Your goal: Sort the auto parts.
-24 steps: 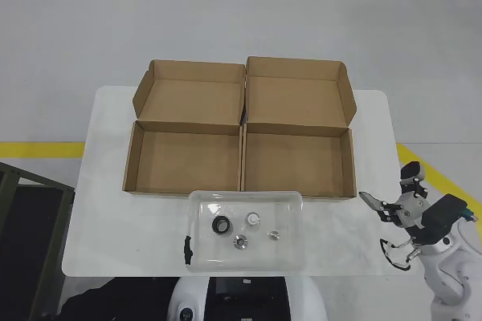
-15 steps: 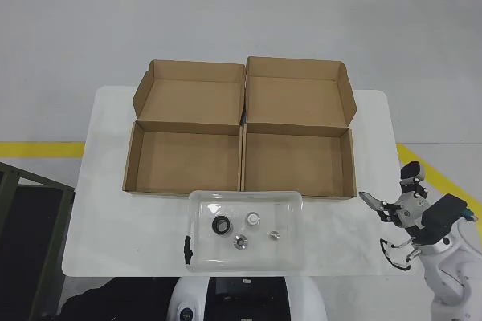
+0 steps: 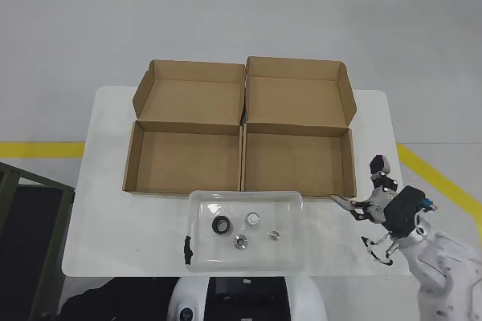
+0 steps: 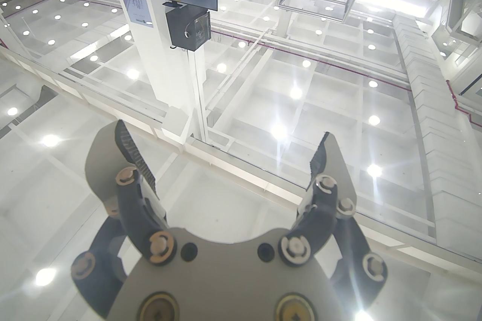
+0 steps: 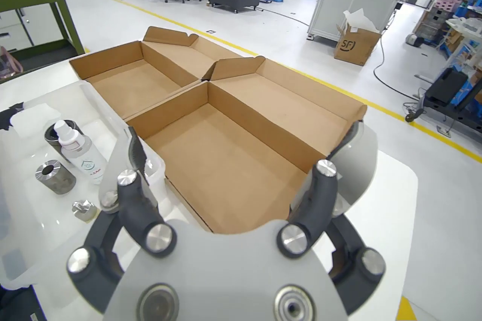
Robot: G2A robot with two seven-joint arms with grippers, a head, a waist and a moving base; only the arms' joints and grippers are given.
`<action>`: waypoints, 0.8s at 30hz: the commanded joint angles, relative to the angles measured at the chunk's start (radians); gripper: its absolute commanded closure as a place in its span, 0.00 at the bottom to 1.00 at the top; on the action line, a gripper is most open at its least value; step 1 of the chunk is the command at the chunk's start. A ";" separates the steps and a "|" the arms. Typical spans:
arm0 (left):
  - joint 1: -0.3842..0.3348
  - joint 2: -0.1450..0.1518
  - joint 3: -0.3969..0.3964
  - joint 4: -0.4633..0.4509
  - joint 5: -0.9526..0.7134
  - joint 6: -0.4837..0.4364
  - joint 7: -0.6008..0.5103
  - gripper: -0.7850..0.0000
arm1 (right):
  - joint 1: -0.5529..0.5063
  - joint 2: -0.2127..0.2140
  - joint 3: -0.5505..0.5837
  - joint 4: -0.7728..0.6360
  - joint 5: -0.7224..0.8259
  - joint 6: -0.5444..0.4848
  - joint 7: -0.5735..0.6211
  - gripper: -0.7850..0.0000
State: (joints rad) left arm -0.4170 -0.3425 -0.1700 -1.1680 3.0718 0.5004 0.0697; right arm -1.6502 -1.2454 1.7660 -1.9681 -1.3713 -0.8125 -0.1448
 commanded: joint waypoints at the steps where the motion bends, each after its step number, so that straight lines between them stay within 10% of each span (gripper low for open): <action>1: 0.000 0.000 0.000 0.000 0.000 0.000 0.000 0.00 | 0.013 0.001 -0.034 -0.002 -0.009 -0.013 0.011 0.00; 13: 0.000 0.000 0.000 0.000 0.000 0.000 0.000 0.00 | 0.029 0.023 -0.187 -0.106 -0.189 -0.174 0.087 0.00; 24: 0.000 0.000 0.000 0.000 0.000 0.000 0.000 0.00 | 0.056 0.053 -0.371 -0.188 -0.185 -0.200 0.449 0.00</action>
State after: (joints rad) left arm -0.4170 -0.3425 -0.1700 -1.1680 3.0718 0.5004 0.0697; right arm -1.5996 -1.1944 1.4058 -2.1543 -1.5707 -1.0123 0.2633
